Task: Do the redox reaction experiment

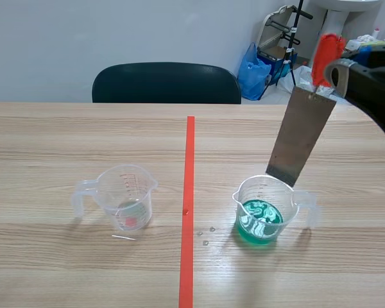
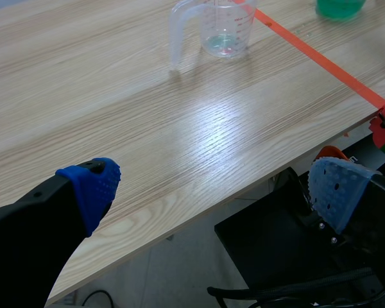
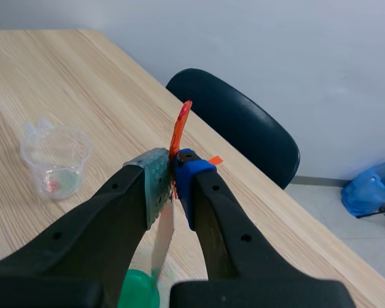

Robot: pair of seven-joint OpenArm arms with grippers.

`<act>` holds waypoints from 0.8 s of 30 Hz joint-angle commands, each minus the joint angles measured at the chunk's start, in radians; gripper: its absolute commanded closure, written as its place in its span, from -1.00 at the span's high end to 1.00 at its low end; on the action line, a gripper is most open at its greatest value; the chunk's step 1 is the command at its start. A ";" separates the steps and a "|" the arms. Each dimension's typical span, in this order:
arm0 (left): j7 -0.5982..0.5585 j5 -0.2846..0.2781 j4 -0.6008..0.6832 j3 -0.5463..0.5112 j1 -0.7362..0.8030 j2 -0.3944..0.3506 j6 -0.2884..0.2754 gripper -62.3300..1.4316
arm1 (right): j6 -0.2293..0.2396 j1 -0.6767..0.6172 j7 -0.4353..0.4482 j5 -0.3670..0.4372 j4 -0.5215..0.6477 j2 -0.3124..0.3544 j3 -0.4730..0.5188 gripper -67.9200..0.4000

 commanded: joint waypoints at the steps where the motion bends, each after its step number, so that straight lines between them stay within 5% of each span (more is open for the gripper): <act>1: -0.020 -0.005 0.015 0.003 0.001 0.003 -0.002 1.00 | 0.000 -0.008 0.008 0.021 0.034 0.022 0.025 -0.93; 24: -0.020 -0.005 0.015 0.003 0.001 0.003 -0.002 1.00 | 0.004 -0.018 -0.010 0.041 0.056 0.030 0.064 -0.93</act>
